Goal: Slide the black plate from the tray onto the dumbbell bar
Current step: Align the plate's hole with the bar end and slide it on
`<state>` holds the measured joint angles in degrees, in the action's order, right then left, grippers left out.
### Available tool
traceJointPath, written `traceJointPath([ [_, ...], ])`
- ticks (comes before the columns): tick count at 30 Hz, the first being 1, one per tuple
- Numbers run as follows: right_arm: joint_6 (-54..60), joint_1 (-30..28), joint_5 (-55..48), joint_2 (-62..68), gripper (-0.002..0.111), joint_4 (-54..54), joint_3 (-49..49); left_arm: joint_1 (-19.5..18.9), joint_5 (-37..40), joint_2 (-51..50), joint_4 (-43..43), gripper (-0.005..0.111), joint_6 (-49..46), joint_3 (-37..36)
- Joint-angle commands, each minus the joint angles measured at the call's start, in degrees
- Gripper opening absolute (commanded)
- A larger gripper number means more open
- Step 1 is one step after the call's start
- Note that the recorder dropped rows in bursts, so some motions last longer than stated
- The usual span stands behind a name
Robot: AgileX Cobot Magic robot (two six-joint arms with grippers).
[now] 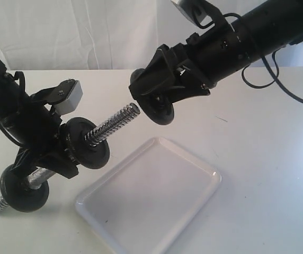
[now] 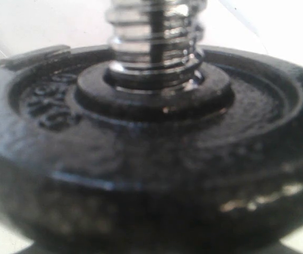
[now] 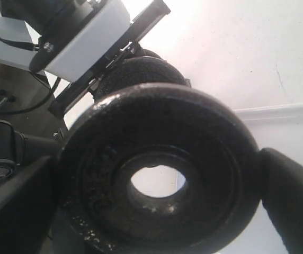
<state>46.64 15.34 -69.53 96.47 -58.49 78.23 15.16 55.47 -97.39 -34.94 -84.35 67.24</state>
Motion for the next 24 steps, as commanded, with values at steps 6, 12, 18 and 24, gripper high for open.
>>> traceJointPath([
  [6,1.1,2.7,-0.4,-0.9,0.000,-5.6,0.3,0.3,4.5,2.8,-21.6,0.000,-1.1,1.4],
  [12,1.1,2.6,-0.4,-0.5,0.000,-5.6,0.3,0.3,5.5,2.8,-22.0,0.000,-1.3,1.4],
  [18,1.4,2.6,-0.4,2.3,0.000,-6.8,0.3,0.3,5.5,2.8,-22.0,0.000,-1.4,1.4],
  [24,4.2,2.9,-0.4,4.6,0.000,-9.5,0.3,0.3,5.5,2.8,-22.0,0.000,-1.5,1.4],
])
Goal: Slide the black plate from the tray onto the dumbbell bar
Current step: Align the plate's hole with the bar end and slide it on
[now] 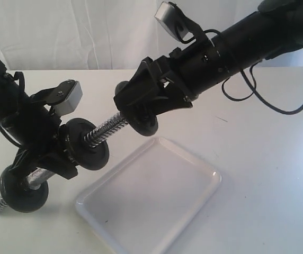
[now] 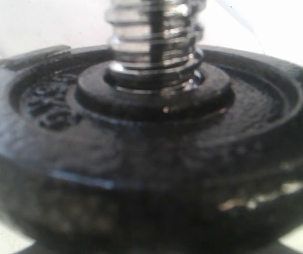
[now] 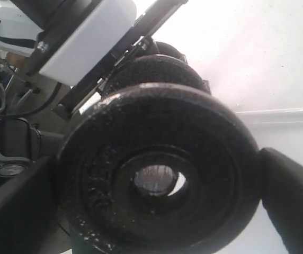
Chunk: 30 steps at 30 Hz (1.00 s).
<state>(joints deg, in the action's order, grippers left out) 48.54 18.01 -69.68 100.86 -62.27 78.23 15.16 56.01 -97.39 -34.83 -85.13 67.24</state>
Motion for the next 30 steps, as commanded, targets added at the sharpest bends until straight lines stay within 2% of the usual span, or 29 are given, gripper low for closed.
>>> traceJointPath([
  [1,2.5,0.2,-0.3,0.4,0.000,-5.9,0.3,0.3,5.0,2.8,-22.1,0.000,-0.7,1.4],
  [15,2.8,0.2,-0.3,2.6,0.000,-5.8,0.3,0.3,5.0,2.8,-22.6,0.000,-0.8,1.4],
  [20,5.4,0.2,-0.3,4.4,0.000,-9.9,0.3,0.3,5.0,2.8,-22.7,0.000,-0.8,1.4],
  [27,5.3,0.3,-0.3,4.4,0.000,-9.7,0.3,0.3,5.0,2.8,-23.4,0.000,-1.2,1.4],
  [30,5.3,2.0,-0.3,4.6,0.000,-9.4,0.3,0.3,5.5,2.8,-25.0,0.000,-1.9,1.4],
])
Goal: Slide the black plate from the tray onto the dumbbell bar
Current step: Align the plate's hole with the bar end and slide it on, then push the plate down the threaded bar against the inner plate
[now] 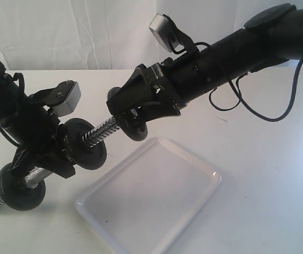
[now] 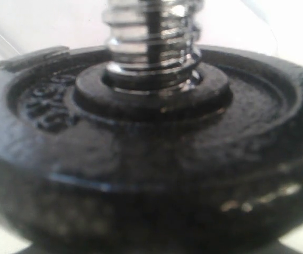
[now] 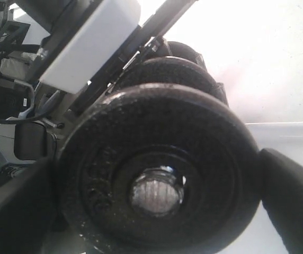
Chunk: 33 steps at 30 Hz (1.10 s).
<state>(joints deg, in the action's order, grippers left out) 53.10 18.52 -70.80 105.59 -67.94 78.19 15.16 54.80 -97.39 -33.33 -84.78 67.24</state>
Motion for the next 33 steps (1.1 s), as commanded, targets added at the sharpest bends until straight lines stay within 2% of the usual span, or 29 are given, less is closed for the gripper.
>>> traceJointPath([
  [1,0.8,2.1,0.8,-0.1,0.000,-3.8,0.4,0.3,7.3,2.8,-27.0,0.000,-2.4,1.4],
  [16,0.8,6.6,7.0,0.0,0.000,-3.1,0.4,0.3,7.7,2.8,-27.4,0.000,-3.0,1.4],
  [33,0.8,6.6,8.3,0.0,0.000,-2.9,0.4,0.3,6.6,2.8,-28.7,0.000,-3.0,1.4],
])
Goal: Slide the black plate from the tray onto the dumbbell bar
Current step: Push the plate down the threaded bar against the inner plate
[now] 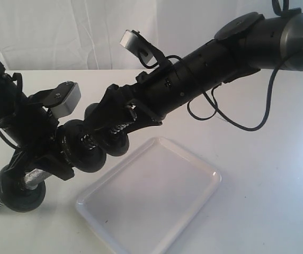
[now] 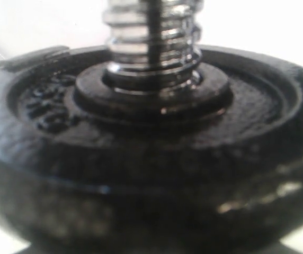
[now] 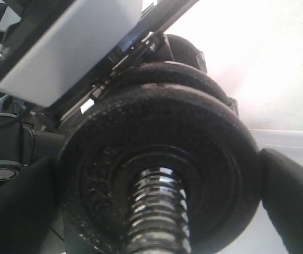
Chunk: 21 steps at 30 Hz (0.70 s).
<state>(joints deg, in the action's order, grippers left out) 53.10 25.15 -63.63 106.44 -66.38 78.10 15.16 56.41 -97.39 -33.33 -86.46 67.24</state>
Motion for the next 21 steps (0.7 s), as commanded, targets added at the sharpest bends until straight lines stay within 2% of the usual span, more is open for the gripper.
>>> traceJointPath([
  [1,0.8,0.0,1.4,-0.9,0.000,-4.5,0.5,0.3,5.0,2.8,-28.7,0.000,-1.3,1.4],
  [9,0.8,1.0,1.9,4.0,0.000,-6.0,0.5,0.3,5.0,2.8,-28.7,0.000,-1.3,1.4],
  [11,1.1,1.0,1.0,4.4,0.006,-5.8,0.5,0.3,5.0,2.8,-28.7,0.000,-1.3,1.4],
  [14,0.9,1.0,0.6,4.4,0.024,-5.8,0.5,0.3,5.0,2.8,-28.7,0.000,-1.3,1.4],
  [21,2.3,0.9,1.2,4.4,0.051,-5.7,0.7,0.3,5.1,2.8,-28.7,0.000,-1.3,1.4],
])
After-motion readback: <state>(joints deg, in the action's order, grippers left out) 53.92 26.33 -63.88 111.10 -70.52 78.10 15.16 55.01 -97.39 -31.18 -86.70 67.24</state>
